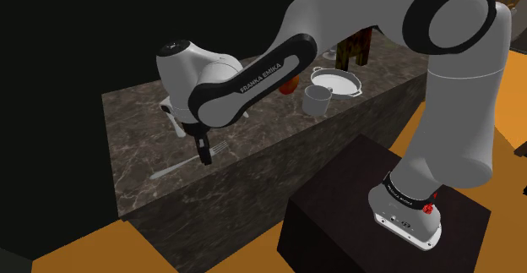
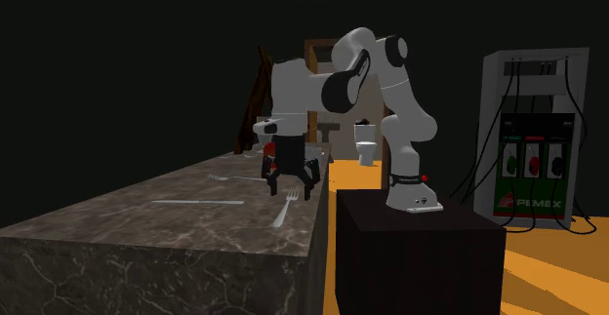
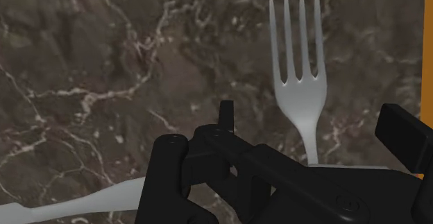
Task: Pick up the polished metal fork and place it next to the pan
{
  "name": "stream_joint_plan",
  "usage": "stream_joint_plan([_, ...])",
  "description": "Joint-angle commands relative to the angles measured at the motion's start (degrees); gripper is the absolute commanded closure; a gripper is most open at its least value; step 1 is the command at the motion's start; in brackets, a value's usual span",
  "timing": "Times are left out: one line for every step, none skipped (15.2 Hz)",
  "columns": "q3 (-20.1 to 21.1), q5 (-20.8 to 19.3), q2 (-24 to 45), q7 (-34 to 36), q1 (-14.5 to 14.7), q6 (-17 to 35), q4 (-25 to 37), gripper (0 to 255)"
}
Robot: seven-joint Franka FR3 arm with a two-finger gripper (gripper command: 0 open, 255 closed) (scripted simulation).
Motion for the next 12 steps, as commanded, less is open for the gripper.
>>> stream_joint_plan([0.0, 0.0, 0.0, 0.0, 0.0, 0.0, 0.0, 0])
stream_joint_plan([0.0, 0.0, 0.0, 0.0, 0.0, 0.0, 0.0, 0])
stream_joint_plan([0.0, 0.0, 0.0, 0.0, 0.0, 0.0, 0.0, 0])
stream_joint_plan([0.0, 0.0, 0.0, 0.0, 0.0, 0.0, 0.0, 255])
stream_joint_plan([0.0, 0.0, 0.0, 0.0, 0.0, 0.0, 0.0, 255])
stream_joint_plan([0.0, 0.0, 0.0, 0.0, 0.0, 0.0, 0.0, 255])
stream_joint_plan([0.0, 0.0, -0.1, 0.0, 0.0, 0.1, -0.2, 255])
stream_joint_plan([0.0, -0.1, 0.1, 0.1, 0.1, 0.0, 0.1, 255])
stream_joint_plan([0.0, 0.0, 0.1, 0.1, 0.1, -0.1, 0.2, 255])
stream_joint_plan([0.0, -0.1, 0.2, 0.2, 0.2, -0.2, 0.3, 255])
stream_joint_plan([0.0, 0.0, 0.1, 0.1, 0.1, -0.2, 0.3, 255])
stream_joint_plan([0.0, 0.0, 0.1, 0.1, 0.1, -0.2, 0.2, 255])
